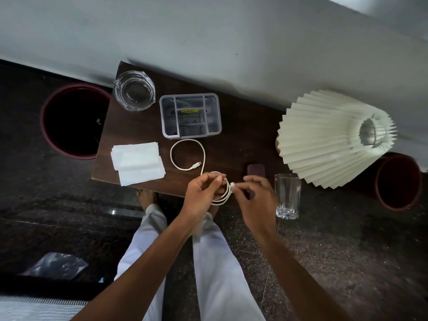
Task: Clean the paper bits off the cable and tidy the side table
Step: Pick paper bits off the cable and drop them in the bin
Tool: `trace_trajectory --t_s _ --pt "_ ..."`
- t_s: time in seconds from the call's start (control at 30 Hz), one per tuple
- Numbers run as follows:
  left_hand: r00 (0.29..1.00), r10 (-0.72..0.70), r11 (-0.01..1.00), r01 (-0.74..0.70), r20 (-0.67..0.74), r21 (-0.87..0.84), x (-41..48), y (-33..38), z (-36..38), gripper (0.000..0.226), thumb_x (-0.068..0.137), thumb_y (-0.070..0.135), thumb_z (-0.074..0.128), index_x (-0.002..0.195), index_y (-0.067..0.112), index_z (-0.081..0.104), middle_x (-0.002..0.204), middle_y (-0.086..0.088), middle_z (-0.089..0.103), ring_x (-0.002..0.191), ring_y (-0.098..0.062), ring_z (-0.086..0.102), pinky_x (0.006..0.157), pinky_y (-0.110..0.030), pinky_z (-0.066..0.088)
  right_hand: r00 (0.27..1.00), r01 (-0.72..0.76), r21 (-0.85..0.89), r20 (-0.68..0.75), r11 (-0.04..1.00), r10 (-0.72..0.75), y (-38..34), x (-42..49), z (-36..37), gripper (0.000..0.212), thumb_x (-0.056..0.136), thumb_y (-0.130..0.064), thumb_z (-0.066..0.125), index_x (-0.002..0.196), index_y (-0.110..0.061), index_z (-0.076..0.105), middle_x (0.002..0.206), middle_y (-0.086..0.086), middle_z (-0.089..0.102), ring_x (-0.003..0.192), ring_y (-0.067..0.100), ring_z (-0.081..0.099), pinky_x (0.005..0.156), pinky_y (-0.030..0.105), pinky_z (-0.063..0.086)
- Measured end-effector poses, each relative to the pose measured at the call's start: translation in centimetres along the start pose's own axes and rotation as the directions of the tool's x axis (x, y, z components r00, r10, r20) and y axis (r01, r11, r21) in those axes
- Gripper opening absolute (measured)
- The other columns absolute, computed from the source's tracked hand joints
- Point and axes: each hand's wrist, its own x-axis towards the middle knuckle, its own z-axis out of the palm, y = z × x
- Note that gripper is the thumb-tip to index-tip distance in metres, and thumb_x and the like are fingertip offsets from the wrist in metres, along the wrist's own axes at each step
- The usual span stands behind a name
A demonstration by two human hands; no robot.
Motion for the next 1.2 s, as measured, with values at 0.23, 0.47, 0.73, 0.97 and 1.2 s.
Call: trace_trajectory --t_s 0.23,0.47,0.73,0.97,1.2 --pt "0.992 0.128 0.991 -0.128 0.002 0.048 -1.0 1.0 -2.7 0.02 0.099 0.014 0.064 0.114 0.009 0.077 0.105 -0.004 0.08 0.097 -0.016 0.076 0.08 -0.022 0.058 0.995 -0.086 0.369 -0.02 0.926 0.101 -4.3 -0.7 2.5 0.007 0.088 -0.026 0.075 0.093 -0.023 0.078 0.099 -0.012 0.072 0.091 -0.004 0.065 0.075 0.01 0.052" --pt "0.978 0.128 0.992 -0.129 -0.165 0.006 -1.5 3.9 -7.6 0.008 0.087 0.024 0.079 0.093 0.02 0.083 0.091 0.001 0.082 0.091 -0.012 0.077 0.075 -0.019 0.059 0.996 0.065 0.371 0.026 0.926 -0.08 -9.1 -1.2 4.9 0.009 0.089 -0.018 0.073 0.093 -0.024 0.078 0.089 -0.017 0.073 0.089 -0.002 0.067 0.078 0.013 0.053" --pt "0.968 0.026 0.978 -0.076 -0.25 -0.193 -0.8 6.3 -13.8 0.01 0.083 0.005 0.08 0.092 0.009 0.081 0.092 -0.017 0.08 0.094 -0.032 0.078 0.082 -0.033 0.062 0.948 0.257 0.328 0.099 0.909 -0.304 -14.5 -0.5 8.6 0.022 0.082 -0.013 0.079 0.103 -0.021 0.079 0.098 -0.008 0.075 0.09 0.0 0.069 0.077 0.009 0.053" --pt "0.952 0.084 0.976 -0.138 -0.295 -0.168 -0.1 8.2 -19.5 0.017 0.095 0.005 0.066 0.109 0.013 0.073 0.088 -0.011 0.081 0.084 -0.018 0.079 0.071 -0.019 0.059 0.909 0.304 0.327 0.183 0.895 -0.375 -19.4 0.9 13.0 0.012 0.079 -0.014 0.083 0.091 -0.017 0.081 0.09 -0.004 0.073 0.08 0.005 0.069 0.071 0.011 0.052" --pt "0.936 0.075 0.952 -0.17 -0.343 -0.256 1.7 9.7 -25.3 0.021 0.101 0.003 0.055 0.109 0.01 0.073 0.099 -0.008 0.081 0.098 -0.016 0.077 0.083 -0.024 0.06 0.89 0.341 0.284 0.21 0.896 -0.405 -24.0 2.4 19.2 0.007 0.088 -0.02 0.071 0.085 -0.025 0.076 0.075 -0.012 0.074 0.073 0.005 0.07 0.07 0.027 0.056"
